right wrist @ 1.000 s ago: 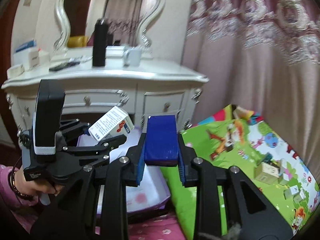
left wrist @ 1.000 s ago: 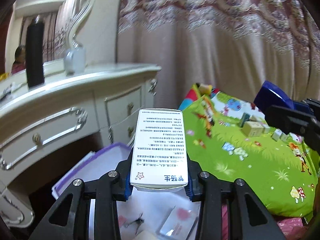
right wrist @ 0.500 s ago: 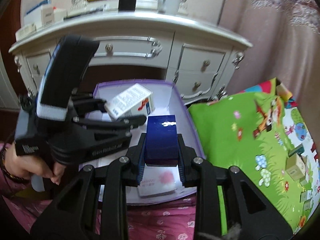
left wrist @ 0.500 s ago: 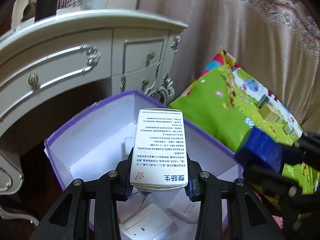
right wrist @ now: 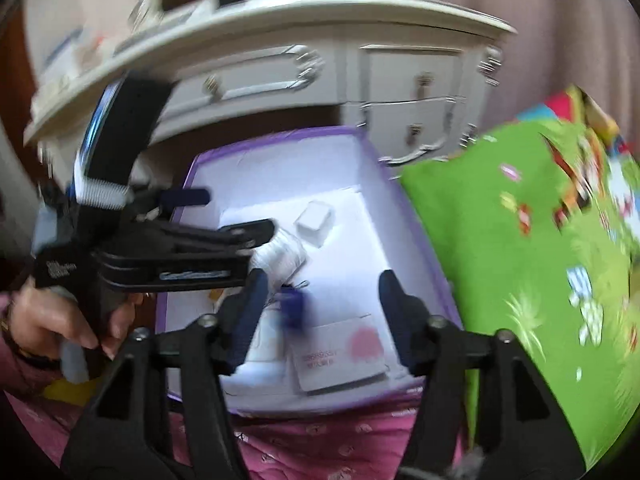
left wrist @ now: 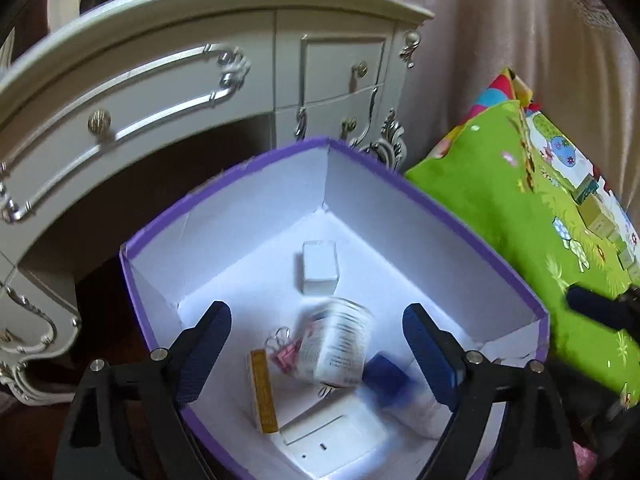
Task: Organize rigid objects
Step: 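Open both grippers to release the boxes into the storage box, then move both grippers back to the mat toward the remaining boxes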
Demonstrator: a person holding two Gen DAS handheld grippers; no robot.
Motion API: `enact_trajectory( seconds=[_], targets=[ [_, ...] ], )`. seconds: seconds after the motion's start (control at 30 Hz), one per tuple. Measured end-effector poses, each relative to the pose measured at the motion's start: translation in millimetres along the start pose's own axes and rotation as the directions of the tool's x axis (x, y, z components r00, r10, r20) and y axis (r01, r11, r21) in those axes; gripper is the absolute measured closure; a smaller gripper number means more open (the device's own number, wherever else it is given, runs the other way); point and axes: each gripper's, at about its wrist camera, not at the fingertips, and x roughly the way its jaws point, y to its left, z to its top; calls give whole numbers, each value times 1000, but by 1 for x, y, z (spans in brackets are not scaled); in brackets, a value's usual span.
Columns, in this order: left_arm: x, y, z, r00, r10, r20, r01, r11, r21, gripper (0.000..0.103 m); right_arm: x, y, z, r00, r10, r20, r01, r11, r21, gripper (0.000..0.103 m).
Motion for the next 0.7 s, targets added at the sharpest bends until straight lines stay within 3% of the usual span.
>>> enact_trajectory(
  seconds=[0.1, 0.2, 0.27, 0.33, 0.4, 0.47, 0.57, 0.63, 0.7],
  targets=[
    [-3, -25, 5, 1000, -11, 4, 11, 998, 65, 14, -33, -40, -10, 995, -71, 68, 64, 993, 103, 35],
    [-9, -62, 8, 998, -57, 8, 55, 987, 150, 14, -72, -82, -31, 975, -192, 111, 167, 965, 200, 29],
    [-13, -93, 8, 995, -104, 7, 99, 970, 221, 14, -96, -109, -51, 954, -279, 112, 241, 933, 266, 25],
    [-17, -135, 6, 983, -183, -13, 178, 933, 312, 14, -121, -134, -78, 926, -364, 96, 316, 890, 328, 23],
    [-18, -176, 4, 965, -257, -44, 253, 884, 394, 14, -142, -157, -105, 894, -443, 63, 388, 838, 384, 21],
    [-12, -233, 1, 929, -350, -118, 363, 803, 472, 14, -163, -185, -139, 860, -510, 10, 448, 765, 462, 20],
    [2, -313, 3, 884, -429, -185, 456, 703, 546, 14, -187, -221, -177, 818, -570, -71, 509, 662, 551, 20],
    [15, -363, 10, 876, -439, -198, 461, 648, 606, 14, -208, -242, -203, 798, -592, -110, 519, 584, 624, 20],
    [37, -409, 27, 872, -444, -206, 456, 583, 672, 14, -226, -256, -223, 782, -610, -126, 524, 533, 664, 20]
  ],
)
